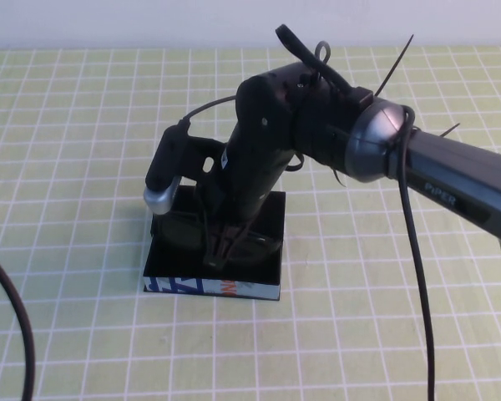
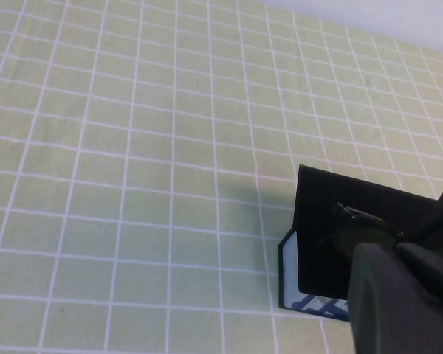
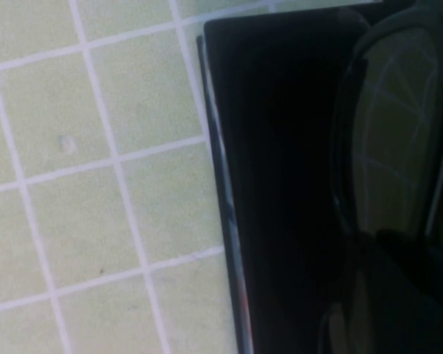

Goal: Return glasses to glasses case
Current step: Place the glasses in the glasses case

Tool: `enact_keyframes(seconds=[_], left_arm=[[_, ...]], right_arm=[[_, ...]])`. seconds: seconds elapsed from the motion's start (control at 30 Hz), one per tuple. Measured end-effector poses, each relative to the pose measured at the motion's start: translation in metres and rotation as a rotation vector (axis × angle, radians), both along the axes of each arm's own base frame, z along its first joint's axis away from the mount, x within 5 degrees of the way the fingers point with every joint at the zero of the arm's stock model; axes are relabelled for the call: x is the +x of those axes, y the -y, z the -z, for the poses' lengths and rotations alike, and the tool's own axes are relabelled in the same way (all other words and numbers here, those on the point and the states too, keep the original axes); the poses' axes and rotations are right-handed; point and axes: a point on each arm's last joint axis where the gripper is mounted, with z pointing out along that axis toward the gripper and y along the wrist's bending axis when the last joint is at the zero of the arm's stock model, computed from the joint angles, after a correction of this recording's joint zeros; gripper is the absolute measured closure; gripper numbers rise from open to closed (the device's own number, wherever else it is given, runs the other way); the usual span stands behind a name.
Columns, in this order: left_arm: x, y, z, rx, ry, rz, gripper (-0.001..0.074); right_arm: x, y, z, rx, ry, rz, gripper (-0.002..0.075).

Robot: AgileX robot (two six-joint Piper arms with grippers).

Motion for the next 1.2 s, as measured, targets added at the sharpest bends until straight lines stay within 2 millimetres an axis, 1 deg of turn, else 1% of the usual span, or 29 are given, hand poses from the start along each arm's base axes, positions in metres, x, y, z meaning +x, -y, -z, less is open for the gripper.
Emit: enact_keyframes(seconds=[0.3, 0.4, 0.57, 0.87, 0.9, 1.0, 1.1, 1.2], left_arm=[[0.0, 0.0, 0.0, 0.002, -0.001, 0.001, 0.0739], [0.0, 0.0, 0.0, 0.004, -0.001, 0.002, 0.0738], [0.0, 0.0, 0.0, 0.005, -0.001, 0.003, 0.0738], [-0.001, 0.0, 0.002, 0.012, -0.025, 0.006, 0.0739], [-0.002, 0.0, 0.003, 0.021, -0.035, 0.012, 0.0738], [-0.003, 0.0, 0.005, 0.097, -0.045, 0.054, 0.0739], [-0.002, 0.0, 0.007, 0.194, -0.041, 0.113, 0.0739], [0.006, 0.005, 0.012, 0.251, -0.075, 0.191, 0.0738]], right_arm=[[0.002, -0.005, 0.013, 0.008, -0.026, -0.006, 0.0708], [0.003, -0.006, 0.017, 0.001, -0.032, -0.008, 0.0693], [0.003, -0.006, 0.019, -0.006, -0.031, -0.024, 0.0661], [0.003, -0.006, 0.019, -0.008, -0.033, -0.024, 0.0653], [0.003, -0.006, 0.018, -0.008, -0.033, -0.025, 0.0653], [0.0, -0.004, 0.006, 0.01, -0.014, -0.025, 0.0654], [-0.003, 0.001, -0.013, 0.03, 0.02, -0.027, 0.0658], [-0.006, 0.008, -0.033, 0.054, 0.044, -0.012, 0.0671]])
